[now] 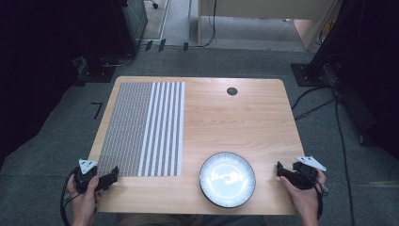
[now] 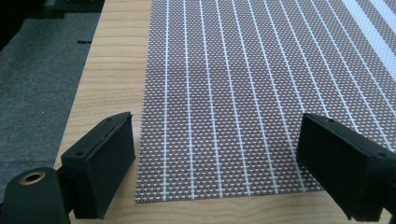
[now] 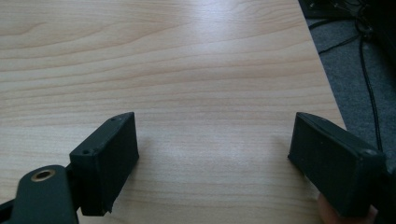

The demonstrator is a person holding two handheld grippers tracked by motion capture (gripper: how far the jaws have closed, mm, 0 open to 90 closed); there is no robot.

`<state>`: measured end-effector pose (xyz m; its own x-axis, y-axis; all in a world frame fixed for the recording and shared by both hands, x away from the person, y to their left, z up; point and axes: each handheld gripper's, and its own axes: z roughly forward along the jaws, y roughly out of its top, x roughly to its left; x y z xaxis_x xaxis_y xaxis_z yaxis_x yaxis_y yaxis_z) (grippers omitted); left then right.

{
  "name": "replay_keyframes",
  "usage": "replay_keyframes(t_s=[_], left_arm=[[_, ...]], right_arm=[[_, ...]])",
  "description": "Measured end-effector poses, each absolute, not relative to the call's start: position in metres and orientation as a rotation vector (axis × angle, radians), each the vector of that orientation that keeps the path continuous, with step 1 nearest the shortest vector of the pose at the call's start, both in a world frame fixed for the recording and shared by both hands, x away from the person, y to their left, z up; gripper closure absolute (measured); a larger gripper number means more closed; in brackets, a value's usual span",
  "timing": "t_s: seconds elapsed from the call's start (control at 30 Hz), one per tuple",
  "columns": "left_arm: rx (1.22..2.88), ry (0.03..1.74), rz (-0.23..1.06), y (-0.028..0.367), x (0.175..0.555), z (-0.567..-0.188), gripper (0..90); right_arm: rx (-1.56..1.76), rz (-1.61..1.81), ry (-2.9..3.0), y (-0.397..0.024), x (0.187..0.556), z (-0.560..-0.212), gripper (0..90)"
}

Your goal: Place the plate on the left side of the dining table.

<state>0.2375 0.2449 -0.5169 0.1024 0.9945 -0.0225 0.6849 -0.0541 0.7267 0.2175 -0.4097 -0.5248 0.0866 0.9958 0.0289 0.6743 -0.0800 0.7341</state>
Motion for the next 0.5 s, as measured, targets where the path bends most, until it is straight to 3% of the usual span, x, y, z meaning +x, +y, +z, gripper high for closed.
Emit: replay_keyframes(t_s=[0.23,0.5], left_arm=[[1.733,1.656,0.61,0.25,0.237,-0.512,11.2],[1.722,1.639,0.627,0.246,0.236,-0.504,11.2]], right_arm=[[1.819,0.745,1.639,-0.411,0.216,-0.524,15.0],[1.832,0.768,1.6,-0.409,0.213,-0.519,15.0]])
